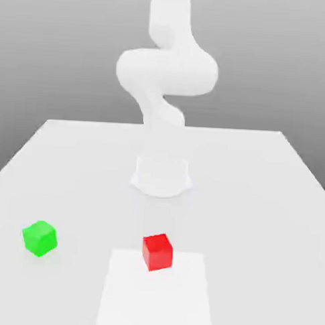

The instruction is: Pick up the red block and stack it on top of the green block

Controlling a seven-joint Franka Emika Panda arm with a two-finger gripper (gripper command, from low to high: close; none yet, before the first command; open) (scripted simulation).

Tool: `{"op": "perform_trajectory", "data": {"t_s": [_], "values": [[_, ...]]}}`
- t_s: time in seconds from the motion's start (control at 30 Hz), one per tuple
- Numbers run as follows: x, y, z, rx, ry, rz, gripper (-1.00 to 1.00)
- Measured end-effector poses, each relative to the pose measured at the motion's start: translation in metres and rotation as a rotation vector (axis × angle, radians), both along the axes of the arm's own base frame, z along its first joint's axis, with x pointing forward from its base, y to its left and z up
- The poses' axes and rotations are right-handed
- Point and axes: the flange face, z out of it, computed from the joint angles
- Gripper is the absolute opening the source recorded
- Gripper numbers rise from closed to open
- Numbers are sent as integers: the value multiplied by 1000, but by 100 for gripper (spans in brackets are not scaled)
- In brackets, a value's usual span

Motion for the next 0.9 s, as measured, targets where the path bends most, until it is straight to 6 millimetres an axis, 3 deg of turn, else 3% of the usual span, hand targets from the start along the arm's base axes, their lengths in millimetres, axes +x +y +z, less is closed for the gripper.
{"op": "perform_trajectory", "data": {"t_s": [0.13, 0.3, 0.43, 0.6, 0.77, 0.8, 0.9], "values": [[34, -2, -99, -33, 148, 55, 0], [43, -1, -225, -70, 332, 133, 0], [21, 0, -326, -96, 491, 206, 0], [-29, 1, -451, -122, 687, 303, 0], [-39, 1, -505, -125, 714, 317, 0], [-40, 1, -513, -125, 715, 317, -100], [-40, 1, -513, -125, 715, 317, -100]]}}
